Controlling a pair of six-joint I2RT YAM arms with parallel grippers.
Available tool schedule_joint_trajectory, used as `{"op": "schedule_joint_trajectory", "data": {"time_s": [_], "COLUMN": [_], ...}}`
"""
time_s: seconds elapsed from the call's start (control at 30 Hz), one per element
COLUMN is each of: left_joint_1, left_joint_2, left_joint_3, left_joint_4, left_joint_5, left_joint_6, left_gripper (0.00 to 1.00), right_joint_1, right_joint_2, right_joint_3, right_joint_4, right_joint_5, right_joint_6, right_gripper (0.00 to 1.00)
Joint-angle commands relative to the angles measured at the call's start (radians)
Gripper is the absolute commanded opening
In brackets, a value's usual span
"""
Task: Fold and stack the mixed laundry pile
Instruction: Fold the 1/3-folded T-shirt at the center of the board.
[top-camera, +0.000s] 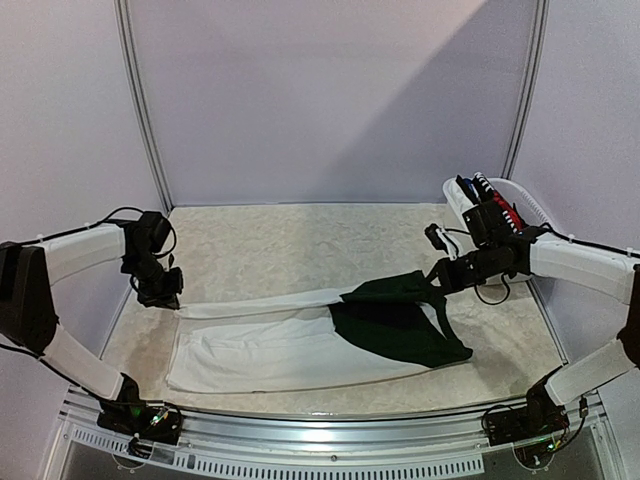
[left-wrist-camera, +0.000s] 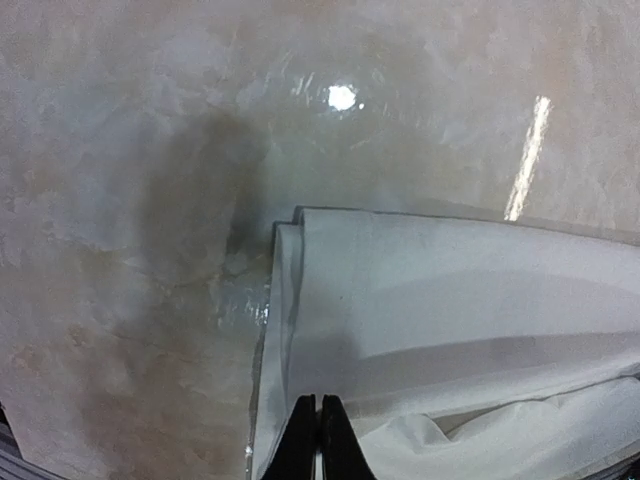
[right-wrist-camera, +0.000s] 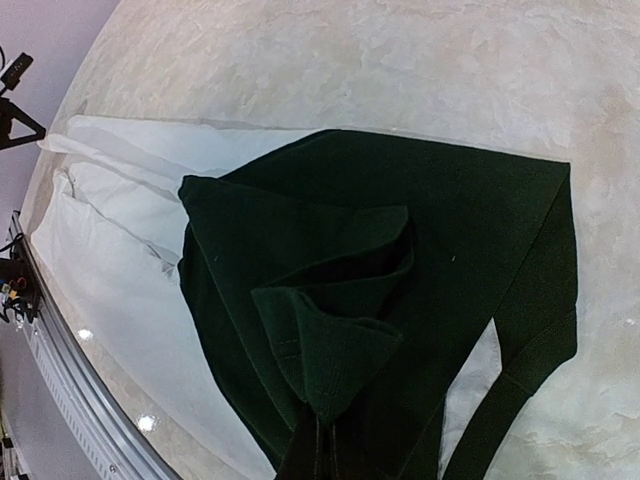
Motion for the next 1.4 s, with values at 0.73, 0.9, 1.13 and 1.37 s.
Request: {"op": "schedule_joint_trajectory", "data": {"time_s": [0.73, 0.9, 1.13, 1.37], "left_joint_1": [-0.026, -0.027, -0.027, -0.028], "left_joint_2": [-0.014, 0.007, 0.013, 0.024], "left_joint_3": [-0.181, -0.187, -0.175, -0.166], "left_joint_4": [0.081, 0.088, 0.087, 0.088], "left_joint_5": [-0.026, -0.057, -0.074, -0.080], "left_joint_6": [-0.171, -0.178, -0.180, -0.173], "left_gripper": [0.01, 0.04, 0.07, 0.07], "right_joint_1": [0.011, 0.013, 0.031, 0.035], "right_joint_2": [0.060, 0.089, 0.101, 0.052], "right_joint_3": [-0.164, -0.164, -0.161, -0.138], "right_joint_4": [0.001, -0.014, -0.054, -0.122], "right_joint_5": [0.011, 0.014, -0.033, -0.012], "right_joint_6": [0.148, 0.155, 0.165, 0.165], "right_gripper": [0.00, 0.02, 0.04, 0.02]}}
